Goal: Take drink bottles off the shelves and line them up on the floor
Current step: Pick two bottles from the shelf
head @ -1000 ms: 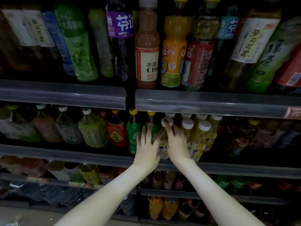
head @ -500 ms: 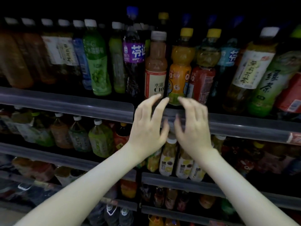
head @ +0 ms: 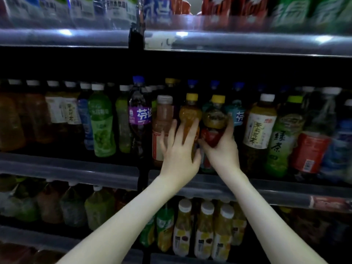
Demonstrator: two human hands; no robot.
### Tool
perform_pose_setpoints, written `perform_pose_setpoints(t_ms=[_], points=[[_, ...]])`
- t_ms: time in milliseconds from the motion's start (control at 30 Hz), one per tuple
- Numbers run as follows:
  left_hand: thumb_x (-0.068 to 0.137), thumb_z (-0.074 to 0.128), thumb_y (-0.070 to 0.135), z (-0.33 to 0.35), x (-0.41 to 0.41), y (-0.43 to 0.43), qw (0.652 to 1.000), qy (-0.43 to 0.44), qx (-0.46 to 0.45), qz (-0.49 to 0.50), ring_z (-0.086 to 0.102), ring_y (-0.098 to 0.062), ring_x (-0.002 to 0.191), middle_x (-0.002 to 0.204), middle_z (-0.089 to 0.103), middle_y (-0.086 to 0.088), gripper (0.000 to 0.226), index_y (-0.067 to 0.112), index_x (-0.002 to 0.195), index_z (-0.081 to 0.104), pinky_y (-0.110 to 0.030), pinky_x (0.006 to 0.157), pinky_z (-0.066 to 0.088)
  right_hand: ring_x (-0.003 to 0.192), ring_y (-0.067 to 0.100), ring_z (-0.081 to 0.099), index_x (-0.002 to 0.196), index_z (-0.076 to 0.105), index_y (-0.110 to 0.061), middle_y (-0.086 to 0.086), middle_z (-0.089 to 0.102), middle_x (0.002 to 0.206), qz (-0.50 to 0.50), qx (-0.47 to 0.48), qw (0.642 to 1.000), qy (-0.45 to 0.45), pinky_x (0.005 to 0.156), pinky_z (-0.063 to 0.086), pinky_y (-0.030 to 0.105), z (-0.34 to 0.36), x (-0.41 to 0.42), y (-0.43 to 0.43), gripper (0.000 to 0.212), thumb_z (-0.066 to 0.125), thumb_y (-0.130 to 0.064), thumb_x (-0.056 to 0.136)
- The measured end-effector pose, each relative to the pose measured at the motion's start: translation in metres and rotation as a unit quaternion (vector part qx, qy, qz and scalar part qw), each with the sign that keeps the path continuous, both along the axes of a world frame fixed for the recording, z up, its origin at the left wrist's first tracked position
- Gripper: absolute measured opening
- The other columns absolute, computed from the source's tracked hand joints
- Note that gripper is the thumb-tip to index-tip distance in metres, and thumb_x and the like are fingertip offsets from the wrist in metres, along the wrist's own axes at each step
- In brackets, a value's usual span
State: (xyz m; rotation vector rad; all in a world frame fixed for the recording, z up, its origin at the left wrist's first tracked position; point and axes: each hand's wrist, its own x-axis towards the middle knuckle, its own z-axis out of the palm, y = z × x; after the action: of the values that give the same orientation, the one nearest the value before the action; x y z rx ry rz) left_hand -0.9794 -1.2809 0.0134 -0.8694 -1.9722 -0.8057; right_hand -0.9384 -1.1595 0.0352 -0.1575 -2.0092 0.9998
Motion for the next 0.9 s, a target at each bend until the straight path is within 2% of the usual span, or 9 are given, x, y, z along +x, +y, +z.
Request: perform_pose_setpoints(t_ms=[133,233,400,533,600,667,733,800,900], points=[[0.087,0.059,0.026,-0.024,0.026,0.001,0.986,-0.054,0.032,-0.152,0.008,-0.006,0.144,0.155,0.017,0.011,0.085,0.039,0.150,0.002,-0.032,0.115,0.013,0.119,0.001,0.051,0.142,0.028,-0.026,-0.007,0.052,0.132,0.047,-0.033,0.997,0.052,0.094,0.042,0.012,-0.015,0.037,-0.001,0.084,0.079,-0.028,0.076],[0.085,0.067,0.022,-0.031,0.048,0.010,0.957,-0.102,0.020,-0.269,0.009,0.001,0.144,0.153,0.008,0.024,0.095,0.039,0.150,-0.001,-0.016,0.115,0.015,0.116,0.008,0.057,0.132,0.043,-0.007,0.002,0.060,0.122,0.046,-0.040,0.993,0.104,0.097,0.048,0.026,-0.025,0.069,0.002,0.075,0.083,-0.026,0.071],[0.084,0.066,0.029,-0.033,0.088,0.042,0.955,-0.081,0.044,-0.283,0.032,-0.012,0.139,0.148,0.036,-0.004,0.080,0.019,0.148,0.020,-0.024,0.113,0.030,0.105,0.007,0.064,0.122,0.050,0.003,0.002,0.065,0.111,0.072,-0.087,0.985,0.127,0.088,0.049,0.018,-0.028,0.124,0.023,0.069,0.084,-0.019,0.066],[0.079,0.068,0.035,-0.059,0.121,0.064,0.953,-0.100,0.031,-0.283,0.049,-0.006,0.122,0.131,0.051,0.007,0.069,0.013,0.138,0.039,-0.013,0.099,0.038,0.098,0.006,0.066,0.115,0.054,-0.004,-0.004,0.070,0.099,0.152,-0.148,0.977,0.014,0.079,0.050,0.015,-0.056,0.168,0.062,0.082,0.092,-0.032,0.048],[0.079,0.069,0.039,-0.092,0.146,0.072,0.933,-0.168,0.007,-0.318,0.049,0.007,0.120,0.128,0.049,0.026,0.068,0.027,0.138,0.037,-0.007,0.095,0.037,0.090,0.003,0.068,0.098,0.070,-0.019,-0.008,0.074,0.091,0.213,-0.176,0.957,-0.085,0.075,0.050,0.014,-0.080,0.194,0.081,0.064,0.091,-0.037,0.041],[0.077,0.069,0.046,-0.128,0.171,0.080,0.909,-0.252,-0.030,-0.332,0.045,0.017,0.118,0.128,0.044,0.040,0.070,0.047,0.135,0.029,-0.004,0.093,0.037,0.084,0.000,0.068,0.086,0.074,-0.030,-0.012,0.074,0.086,0.236,-0.174,0.935,-0.197,0.072,0.050,0.013,-0.108,0.216,0.102,0.042,0.087,-0.026,0.046],[0.076,0.069,0.051,-0.158,0.187,0.097,0.881,-0.341,-0.078,-0.318,0.049,0.014,0.115,0.125,0.049,0.036,0.070,0.054,0.131,0.026,-0.007,0.090,0.040,0.086,0.001,0.068,0.087,0.071,-0.027,-0.011,0.074,0.088,0.228,-0.165,0.915,-0.290,0.075,0.049,0.016,-0.139,0.231,0.128,0.034,0.085,-0.013,0.058],[0.076,0.070,0.051,-0.181,0.193,0.121,0.866,-0.395,-0.133,-0.277,0.053,0.004,0.114,0.123,0.056,0.022,0.070,0.046,0.133,0.030,-0.010,0.088,0.040,0.089,0.003,0.068,0.095,0.068,-0.025,-0.009,0.073,0.091,0.190,-0.176,0.902,-0.347,0.079,0.051,0.022,-0.170,0.237,0.156,0.038,0.085,-0.009,0.065],[0.080,0.068,0.047,-0.200,0.188,0.161,0.850,-0.422,-0.217,-0.230,0.049,-0.008,0.122,0.134,0.052,0.011,0.078,0.032,0.144,0.027,-0.013,0.090,0.038,0.092,0.006,0.067,0.105,0.063,-0.021,-0.006,0.072,0.094,0.102,-0.198,0.912,-0.344,0.081,0.052,0.019,-0.207,0.234,0.188,0.052,0.089,-0.015,0.060]])
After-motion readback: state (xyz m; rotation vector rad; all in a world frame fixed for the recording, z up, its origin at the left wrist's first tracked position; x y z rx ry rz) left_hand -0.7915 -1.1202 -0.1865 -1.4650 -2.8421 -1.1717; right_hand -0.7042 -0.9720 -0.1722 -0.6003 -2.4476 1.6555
